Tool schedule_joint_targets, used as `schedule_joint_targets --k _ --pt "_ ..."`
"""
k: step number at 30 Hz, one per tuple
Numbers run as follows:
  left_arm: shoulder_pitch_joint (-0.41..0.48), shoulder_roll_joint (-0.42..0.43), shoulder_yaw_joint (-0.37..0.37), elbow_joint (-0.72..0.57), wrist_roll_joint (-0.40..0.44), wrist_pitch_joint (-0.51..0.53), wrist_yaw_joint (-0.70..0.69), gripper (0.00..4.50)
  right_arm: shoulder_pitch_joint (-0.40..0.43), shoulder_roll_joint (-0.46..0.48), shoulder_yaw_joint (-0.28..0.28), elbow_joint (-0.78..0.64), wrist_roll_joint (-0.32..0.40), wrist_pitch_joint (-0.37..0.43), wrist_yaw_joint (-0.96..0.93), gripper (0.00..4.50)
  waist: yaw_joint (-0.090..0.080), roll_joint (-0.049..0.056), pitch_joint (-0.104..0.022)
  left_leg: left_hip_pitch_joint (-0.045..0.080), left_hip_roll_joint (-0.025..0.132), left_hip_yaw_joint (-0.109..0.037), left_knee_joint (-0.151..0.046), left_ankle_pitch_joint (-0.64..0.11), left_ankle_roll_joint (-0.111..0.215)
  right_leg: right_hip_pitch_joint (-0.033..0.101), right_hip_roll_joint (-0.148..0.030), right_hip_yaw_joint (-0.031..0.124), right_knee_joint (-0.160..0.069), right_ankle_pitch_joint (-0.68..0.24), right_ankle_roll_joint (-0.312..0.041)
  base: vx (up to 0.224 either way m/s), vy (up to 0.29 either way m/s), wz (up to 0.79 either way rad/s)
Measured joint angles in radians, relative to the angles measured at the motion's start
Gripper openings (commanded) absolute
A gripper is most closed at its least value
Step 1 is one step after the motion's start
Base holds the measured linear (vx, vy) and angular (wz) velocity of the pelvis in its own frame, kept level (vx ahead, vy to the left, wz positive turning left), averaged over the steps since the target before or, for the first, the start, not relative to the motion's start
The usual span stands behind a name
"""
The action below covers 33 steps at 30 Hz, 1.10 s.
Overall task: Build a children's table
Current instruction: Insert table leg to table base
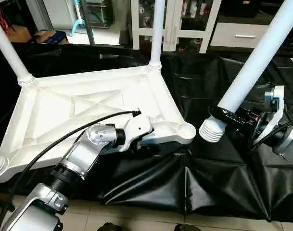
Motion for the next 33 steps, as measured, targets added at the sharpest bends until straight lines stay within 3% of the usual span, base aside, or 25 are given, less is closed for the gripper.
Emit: schedule_joint_targets --k 12,18,21,23,24,33 --pt "-0.033 -0.001 -0.029 0.034 0.068 -0.004 -0.021 2.11 -0.01 0.021 0.0 0.0 -0.03 -0.012 0.001 1.84 -0.003 0.0 0.0 0.003 0.0 0.0 -0.001 0.0 0.0 0.0 0.0 0.0 0.0 -0.004 0.006 0.0 0.0 0.0" --pt "-0.033 -0.016 -0.007 0.03 0.046 0.043 -0.056 1.51 -0.011 0.029 0.0 0.0 -0.043 -0.013 0.003 1.84 -0.003 0.0 0.0 0.003 0.0 0.0 -0.002 0.0 0.0 0.0 0.0 0.0 -0.001 -0.004 0.006 0.0 0.0 0.0" --pt "-0.029 -0.037 0.009 0.031 0.017 0.054 -0.072 1.45 -0.011 0.031 0.0 0.0 -0.047 -0.013 0.004 1.84 -0.001 0.0 0.0 0.002 -0.001 0.0 -0.002 0.0 0.0 0.0 0.0 0.0 -0.001 -0.004 0.006 0.0 0.0 0.0" --pt "-0.029 -0.041 0.01 0.031 0.008 0.05 -0.077 1.33 -0.012 0.033 0.0 0.0 -0.048 -0.013 0.004 1.84 0.003 0.0 0.0 0.002 -0.001 0.0 -0.002 0.0 0.0 0.0 0.0 0.0 -0.001 -0.004 0.006 0.0 0.0 0.0" --pt "-0.029 -0.045 0.009 0.031 0.008 0.046 -0.079 1.07 -0.013 0.035 0.0 0.0 -0.048 -0.013 0.005 1.84 0.004 0.0 0.0 0.001 -0.001 0.0 -0.002 0.0 0.0 0.0 0.0 0.0 -0.001 -0.004 0.006 0.0 0.0 0.0" --pt "-0.032 -0.055 0.013 0.044 0.032 0.006 -0.076 0.54 -0.013 0.039 0.0 0.0 -0.058 -0.013 0.012 1.84 0.008 0.0 0.0 0.001 0.0 0.001 -0.006 0.0 0.0 0.0 -0.001 0.0 -0.004 -0.002 0.004 0.0 0.0 0.0"
